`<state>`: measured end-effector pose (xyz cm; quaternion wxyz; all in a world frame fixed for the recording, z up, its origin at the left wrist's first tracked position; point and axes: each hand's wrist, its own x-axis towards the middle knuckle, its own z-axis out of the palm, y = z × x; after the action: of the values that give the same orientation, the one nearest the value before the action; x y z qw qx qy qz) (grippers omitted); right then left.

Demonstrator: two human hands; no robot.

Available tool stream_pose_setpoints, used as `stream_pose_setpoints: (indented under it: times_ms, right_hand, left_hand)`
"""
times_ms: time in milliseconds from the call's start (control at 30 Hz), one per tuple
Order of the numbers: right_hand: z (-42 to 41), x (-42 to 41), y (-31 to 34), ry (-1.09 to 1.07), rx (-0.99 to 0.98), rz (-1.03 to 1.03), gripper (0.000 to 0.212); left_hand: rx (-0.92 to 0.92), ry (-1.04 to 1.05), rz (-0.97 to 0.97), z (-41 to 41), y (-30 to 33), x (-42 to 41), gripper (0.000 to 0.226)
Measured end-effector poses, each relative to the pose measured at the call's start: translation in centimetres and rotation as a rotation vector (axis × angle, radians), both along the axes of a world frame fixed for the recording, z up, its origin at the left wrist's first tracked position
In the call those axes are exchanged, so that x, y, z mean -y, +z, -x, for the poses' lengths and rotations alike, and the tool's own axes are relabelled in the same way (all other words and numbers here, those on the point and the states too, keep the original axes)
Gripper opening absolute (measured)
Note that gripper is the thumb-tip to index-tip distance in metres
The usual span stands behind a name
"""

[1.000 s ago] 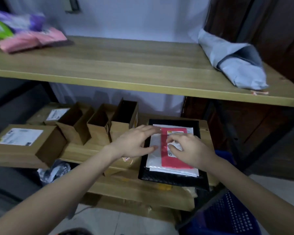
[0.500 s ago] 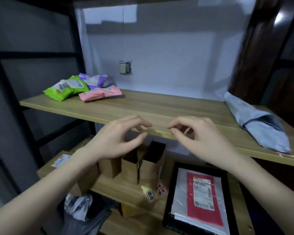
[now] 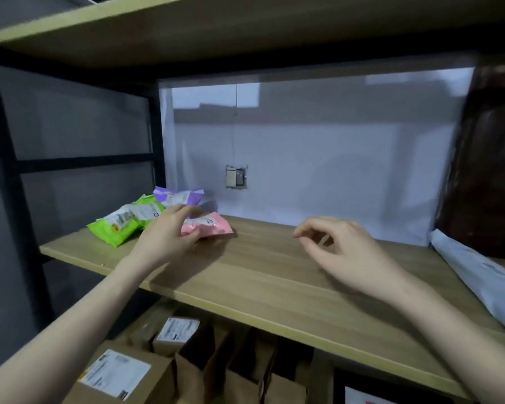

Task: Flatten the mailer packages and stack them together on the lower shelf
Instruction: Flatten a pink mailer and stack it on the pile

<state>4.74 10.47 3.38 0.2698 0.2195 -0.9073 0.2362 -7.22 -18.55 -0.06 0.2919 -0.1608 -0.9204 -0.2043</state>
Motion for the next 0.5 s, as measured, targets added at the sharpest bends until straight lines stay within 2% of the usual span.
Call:
stream_pose_setpoints:
  times_ms: [133, 200, 267, 367, 433, 500]
  right_hand:
    - [2.0, 0.2, 0.6, -0.024, -0.002, -0.044, 0.011]
    - [2.7, 0.0, 0.7, -0.033, 0.006, -0.063, 0.012]
    - [3.1, -0.2, 0.8, -0.034, 0.001, -0.078, 0.012]
    - [3.5, -1.0, 0.6, -0.042, -0.006, -0.085, 0.011]
    - [3.6, -1.5, 0.5, -0.043, -0.011, -0.080, 0.011]
    - [3.7, -2.0, 0.3, -0.040, -0.012, -0.070, 0.014]
  left_hand:
    - [0.162, 0.107, 0.159, 4.0, 0.0, 0.3, 0.066]
    - [0.213, 0.148, 0.224, 5.6, -0.2, 0.4, 0.072]
    - [0.215, 0.153, 0.266, 6.8, -0.5, 0.2, 0.063]
    - [0.070, 0.148, 0.301, 7.1, -1.1, -0.6, 0.029]
    - [-0.033, 0.096, 0.225, 6.2, -0.9, -1.4, 0.018]
    - [-0.037, -0.066, 0.077, 4.7, 0.0, -2.9, 0.016]
